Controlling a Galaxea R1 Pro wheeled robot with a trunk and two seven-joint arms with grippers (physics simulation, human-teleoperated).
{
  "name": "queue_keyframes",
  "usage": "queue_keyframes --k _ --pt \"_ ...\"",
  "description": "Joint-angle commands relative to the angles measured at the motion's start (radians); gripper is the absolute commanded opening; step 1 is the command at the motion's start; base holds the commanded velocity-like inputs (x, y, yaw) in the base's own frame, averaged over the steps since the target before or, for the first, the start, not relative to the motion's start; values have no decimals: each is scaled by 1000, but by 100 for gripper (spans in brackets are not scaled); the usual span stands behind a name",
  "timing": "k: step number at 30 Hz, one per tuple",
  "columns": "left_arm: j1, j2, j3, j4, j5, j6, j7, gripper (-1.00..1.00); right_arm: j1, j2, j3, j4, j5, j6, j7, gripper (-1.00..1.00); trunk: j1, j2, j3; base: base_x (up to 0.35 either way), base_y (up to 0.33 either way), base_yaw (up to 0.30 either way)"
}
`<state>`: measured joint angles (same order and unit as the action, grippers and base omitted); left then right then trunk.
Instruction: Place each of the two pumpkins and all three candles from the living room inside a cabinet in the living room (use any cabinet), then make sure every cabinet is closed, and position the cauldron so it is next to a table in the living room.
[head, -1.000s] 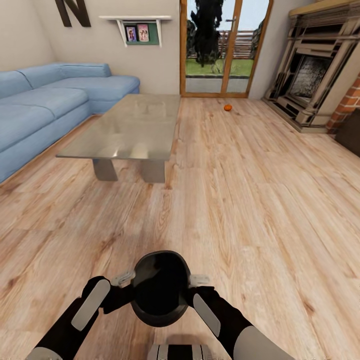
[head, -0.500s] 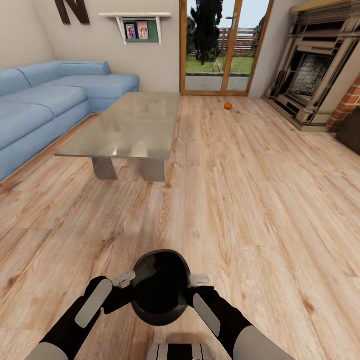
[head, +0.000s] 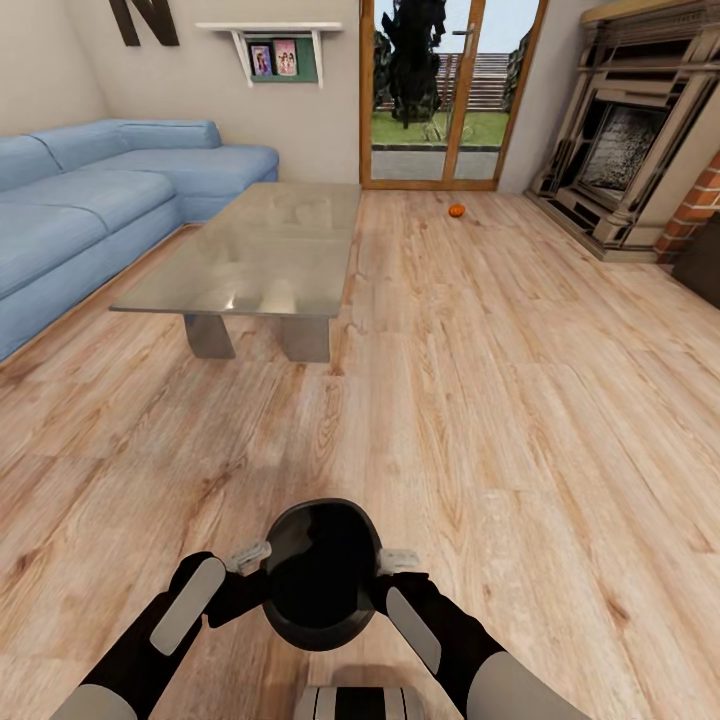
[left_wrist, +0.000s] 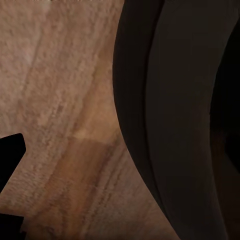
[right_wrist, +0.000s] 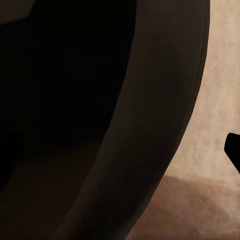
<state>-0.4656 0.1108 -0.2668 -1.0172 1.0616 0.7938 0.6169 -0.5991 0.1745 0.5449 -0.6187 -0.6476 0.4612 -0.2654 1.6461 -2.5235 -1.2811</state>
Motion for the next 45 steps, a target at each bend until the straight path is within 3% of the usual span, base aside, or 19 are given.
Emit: queue_keyframes --k 1,4,5,13,17,24,25,45 --pt "-1 1 -3 -1 10 -1 10 100 -1 0 3 -1 -9 2 -9 100 0 0 -1 0 0 0" --pt "-1 1 -3 -1 10 -1 10 100 -1 0 3 -1 -9 2 -9 100 0 0 -1 0 0 0" --pt "-1 1 -3 -1 10 -1 10 100 -1 0 3 0 -9 2 -9 -100 0 0 -1 0 0 0" --pt "-1 3 -3 -1 11 -1 9 100 -1 0 3 -1 -9 6 -7 -100 0 0 -1 0 0 0" --pt "-1 7 -7 -1 7 -1 -61 100 -1 0 3 -1 -9 7 -6 -100 0 0 -1 0 0 0" --pt "-1 10 -9 -1 6 -2 -84 100 -1 0 3 -1 -9 7 -6 -100 0 0 -1 0 0 0" --pt "-1 10 -9 -1 6 -2 -84 -100 -1 0 3 -1 -9 7 -6 -100 0 0 -1 0 0 0" --pt "-1 13 -9 -1 6 -23 -86 -100 -1 0 3 0 -9 7 -6 -100 0 0 -1 0 0 0"
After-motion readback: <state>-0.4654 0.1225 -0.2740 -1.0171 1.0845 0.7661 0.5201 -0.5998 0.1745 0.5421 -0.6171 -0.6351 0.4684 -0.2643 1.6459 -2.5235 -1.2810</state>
